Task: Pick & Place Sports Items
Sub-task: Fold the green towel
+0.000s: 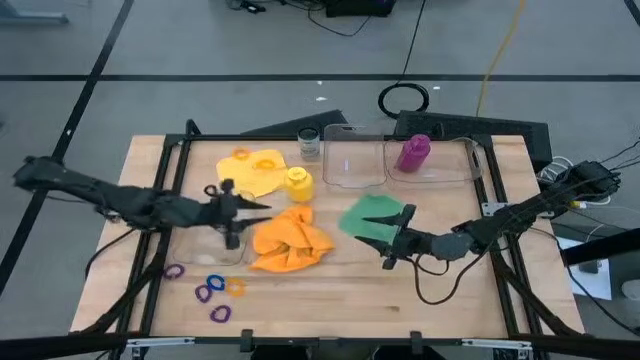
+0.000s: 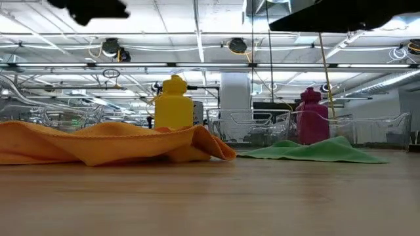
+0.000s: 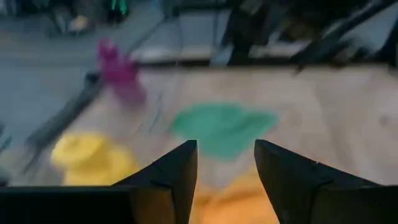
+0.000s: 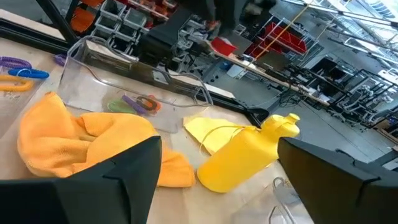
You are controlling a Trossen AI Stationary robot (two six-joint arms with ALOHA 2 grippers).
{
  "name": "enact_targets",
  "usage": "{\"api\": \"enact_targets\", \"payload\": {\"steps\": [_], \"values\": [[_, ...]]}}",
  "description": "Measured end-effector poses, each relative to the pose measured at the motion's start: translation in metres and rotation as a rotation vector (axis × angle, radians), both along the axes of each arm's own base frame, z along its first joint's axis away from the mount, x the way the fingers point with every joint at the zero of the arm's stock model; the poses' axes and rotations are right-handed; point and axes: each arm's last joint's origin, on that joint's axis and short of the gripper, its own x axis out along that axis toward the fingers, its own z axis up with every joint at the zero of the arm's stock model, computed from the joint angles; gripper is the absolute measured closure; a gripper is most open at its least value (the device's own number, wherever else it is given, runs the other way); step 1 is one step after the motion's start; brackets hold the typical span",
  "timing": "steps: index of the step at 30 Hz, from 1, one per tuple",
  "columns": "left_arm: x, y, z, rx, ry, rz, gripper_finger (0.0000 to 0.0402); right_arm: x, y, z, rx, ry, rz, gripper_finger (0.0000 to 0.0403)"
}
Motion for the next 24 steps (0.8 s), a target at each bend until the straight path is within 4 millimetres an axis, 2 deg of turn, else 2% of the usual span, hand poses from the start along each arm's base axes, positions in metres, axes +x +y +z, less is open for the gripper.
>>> {"api": "enact_targets", "payload": {"steps": [4,9,16,24], "values": [[0.020,-0.014,-0.018,0.009,-0.149,-0.087,0.0263,0.000,0.000,0.000,0.005,-0.001,-0.001,0.0161],[0.043,-0.024,-0.052,-0.038,-0.274,-0.177,0.0263,0.000,0.000,-0.002,0.001,0.015,0.019,0.0161],[0.072,-0.026,-0.088,-0.027,-0.242,-0.180,0.0263,0.008,-0.007,-0.017,0.150,0.135,0.245,0.0161],[0.096,-0.021,-0.108,-0.046,-0.188,-0.133,0.0263,0.009,-0.025,-0.039,0.202,0.325,0.165,0.0161]]}}
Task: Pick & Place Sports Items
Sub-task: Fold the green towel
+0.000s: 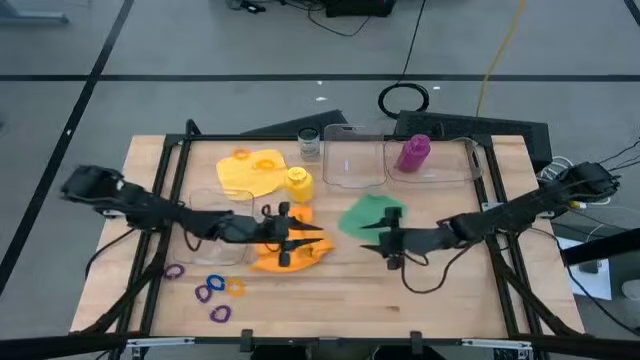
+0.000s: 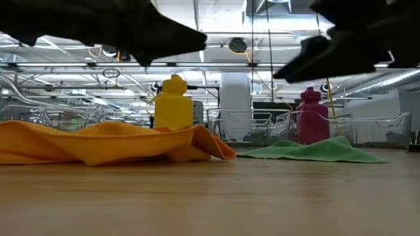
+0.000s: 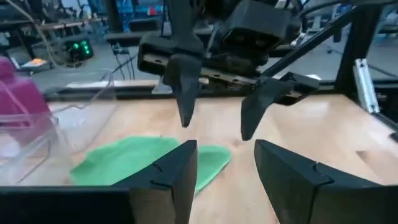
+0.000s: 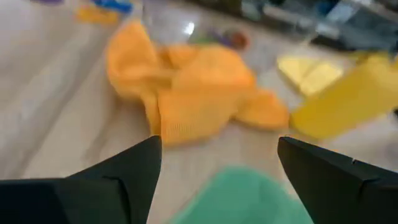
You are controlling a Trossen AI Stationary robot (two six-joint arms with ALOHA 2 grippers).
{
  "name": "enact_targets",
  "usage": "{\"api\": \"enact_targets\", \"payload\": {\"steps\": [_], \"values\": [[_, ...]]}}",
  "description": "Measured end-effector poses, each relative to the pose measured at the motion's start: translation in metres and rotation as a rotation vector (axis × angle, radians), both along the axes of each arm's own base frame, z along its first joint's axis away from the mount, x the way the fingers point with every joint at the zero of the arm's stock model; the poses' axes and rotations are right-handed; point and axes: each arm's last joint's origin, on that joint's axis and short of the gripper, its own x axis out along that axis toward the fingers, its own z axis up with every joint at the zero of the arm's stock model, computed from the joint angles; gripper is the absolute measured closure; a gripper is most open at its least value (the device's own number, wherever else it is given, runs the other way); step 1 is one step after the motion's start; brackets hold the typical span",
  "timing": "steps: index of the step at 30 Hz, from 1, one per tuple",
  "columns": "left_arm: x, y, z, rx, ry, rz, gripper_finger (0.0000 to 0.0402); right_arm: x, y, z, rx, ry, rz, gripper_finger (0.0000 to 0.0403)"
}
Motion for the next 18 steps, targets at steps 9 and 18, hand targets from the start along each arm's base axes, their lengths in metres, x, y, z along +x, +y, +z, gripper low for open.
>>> {"api": "enact_targets", "payload": {"steps": [9,18], "values": [[0.007,0.003,-0.003,-0.004,0.012,0.016,0.0263,-0.017,-0.002,-0.023,0.144,0.244,-0.131,0.0161],[0.007,0.003,-0.002,-0.011,0.011,0.017,0.0263,-0.037,0.014,-0.032,0.172,0.357,-0.151,0.0161]]}}
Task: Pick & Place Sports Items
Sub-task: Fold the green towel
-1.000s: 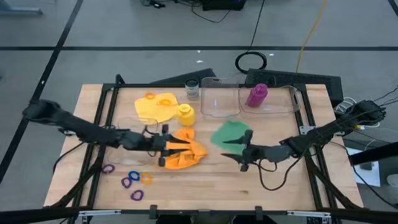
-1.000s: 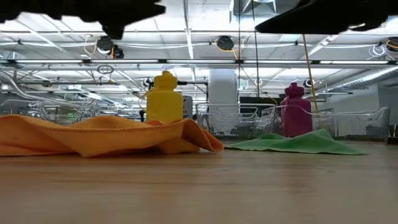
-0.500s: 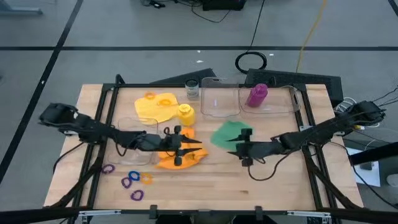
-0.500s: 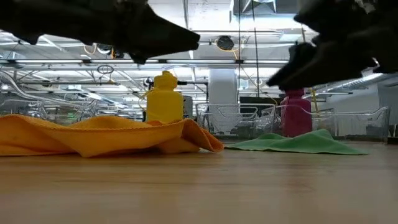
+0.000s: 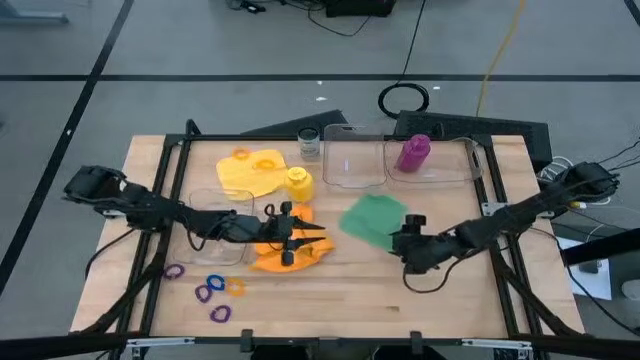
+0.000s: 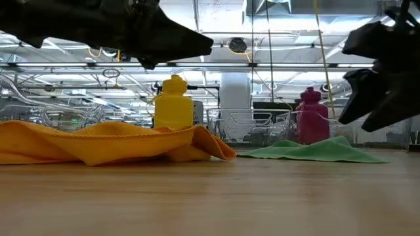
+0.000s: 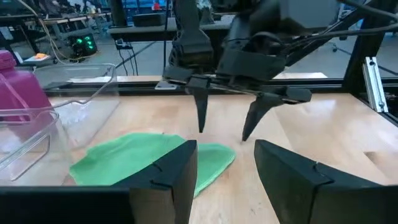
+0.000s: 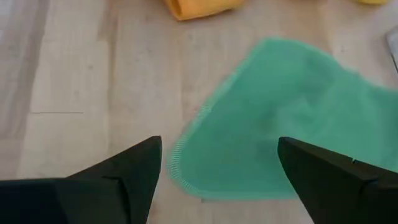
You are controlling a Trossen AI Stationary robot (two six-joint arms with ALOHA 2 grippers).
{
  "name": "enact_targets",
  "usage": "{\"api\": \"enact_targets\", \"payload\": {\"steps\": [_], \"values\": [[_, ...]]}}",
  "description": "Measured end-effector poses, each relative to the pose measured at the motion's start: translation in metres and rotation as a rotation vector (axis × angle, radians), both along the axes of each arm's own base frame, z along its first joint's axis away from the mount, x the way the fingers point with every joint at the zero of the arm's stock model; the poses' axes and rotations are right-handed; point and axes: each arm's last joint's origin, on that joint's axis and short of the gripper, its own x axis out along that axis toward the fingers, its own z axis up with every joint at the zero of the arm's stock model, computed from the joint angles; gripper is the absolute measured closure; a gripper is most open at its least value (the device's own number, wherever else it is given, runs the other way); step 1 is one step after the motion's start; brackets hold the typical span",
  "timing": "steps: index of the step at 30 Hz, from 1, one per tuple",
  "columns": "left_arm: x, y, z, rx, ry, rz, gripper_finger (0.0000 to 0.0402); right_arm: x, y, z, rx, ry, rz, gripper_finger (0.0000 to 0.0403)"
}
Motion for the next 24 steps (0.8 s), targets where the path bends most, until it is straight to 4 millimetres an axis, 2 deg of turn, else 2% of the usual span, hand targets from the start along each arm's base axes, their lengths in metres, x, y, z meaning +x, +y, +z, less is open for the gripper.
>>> {"api": "enact_targets", "payload": {"steps": [6,15,21,24], "values": [[0.000,0.001,0.000,0.000,0.000,0.003,0.0263,-0.002,0.009,-0.006,0.000,0.019,0.023,0.0161],[0.001,0.004,0.000,-0.018,0.001,0.016,0.0263,0.009,0.014,-0.036,-0.038,0.089,0.017,0.0161],[0.001,0.004,0.000,-0.017,0.003,0.016,0.0263,0.010,0.013,-0.038,-0.041,0.093,0.007,0.0162],[0.001,0.004,-0.001,-0.016,0.007,0.016,0.0263,0.010,0.013,-0.038,-0.038,0.090,0.005,0.0177]]}}
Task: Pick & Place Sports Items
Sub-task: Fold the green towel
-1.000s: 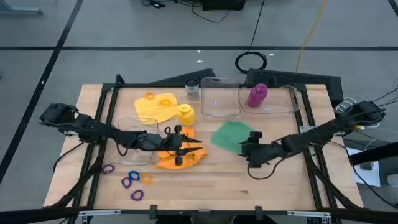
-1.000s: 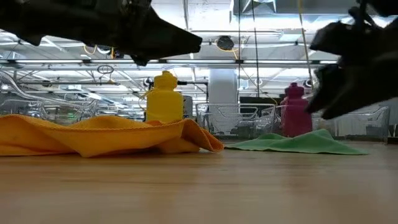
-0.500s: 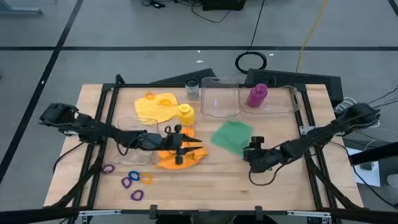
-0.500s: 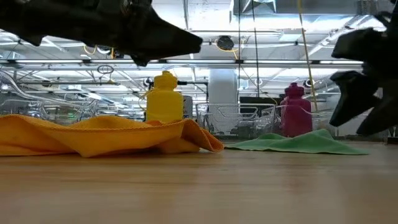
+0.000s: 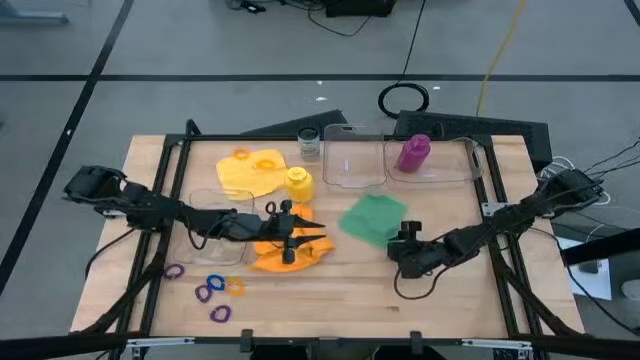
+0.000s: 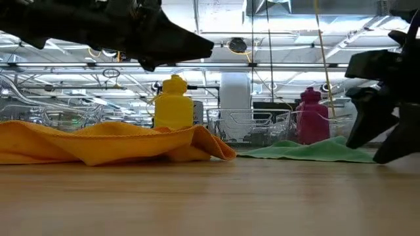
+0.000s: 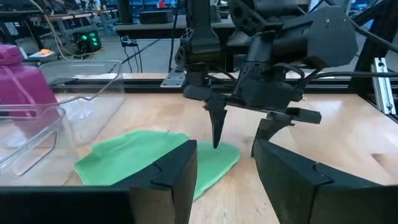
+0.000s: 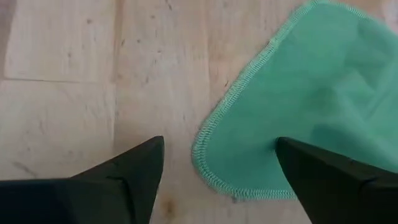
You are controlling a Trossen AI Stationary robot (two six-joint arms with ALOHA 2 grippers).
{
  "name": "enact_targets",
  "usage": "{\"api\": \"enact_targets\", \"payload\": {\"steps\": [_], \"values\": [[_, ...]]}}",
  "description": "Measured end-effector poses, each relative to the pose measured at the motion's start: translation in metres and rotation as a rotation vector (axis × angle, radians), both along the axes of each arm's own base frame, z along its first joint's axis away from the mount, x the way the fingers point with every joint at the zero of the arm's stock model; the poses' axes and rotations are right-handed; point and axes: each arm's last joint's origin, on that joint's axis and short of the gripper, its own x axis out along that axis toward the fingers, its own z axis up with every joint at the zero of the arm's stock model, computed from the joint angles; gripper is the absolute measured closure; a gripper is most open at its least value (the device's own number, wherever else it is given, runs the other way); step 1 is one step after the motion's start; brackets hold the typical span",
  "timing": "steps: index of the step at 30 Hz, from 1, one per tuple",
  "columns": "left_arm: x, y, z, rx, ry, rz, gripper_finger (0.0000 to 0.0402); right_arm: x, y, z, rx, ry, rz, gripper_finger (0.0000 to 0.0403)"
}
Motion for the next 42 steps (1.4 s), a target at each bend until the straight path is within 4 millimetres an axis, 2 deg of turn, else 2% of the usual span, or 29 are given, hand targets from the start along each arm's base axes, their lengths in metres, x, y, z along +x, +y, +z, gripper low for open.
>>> {"api": "enact_targets", "payload": {"steps": [8,15,30,36,42], "values": [[0.000,0.000,0.000,0.000,0.000,0.000,0.0263,0.004,-0.008,0.000,0.013,-0.001,-0.048,0.0241],[0.000,0.000,0.000,0.001,0.002,0.000,0.0263,0.006,-0.013,-0.001,0.015,0.001,-0.068,0.0277],[0.000,0.000,-0.001,0.000,0.008,0.000,0.0263,-0.005,-0.023,-0.023,0.102,-0.025,-0.052,0.0343],[0.000,0.000,-0.001,-0.001,0.007,0.001,0.0263,-0.001,-0.022,-0.021,0.079,-0.059,0.006,0.0401],[0.000,0.000,-0.001,0.002,0.008,0.000,0.0263,0.005,-0.016,-0.005,0.108,-0.200,0.095,0.0393]]}}
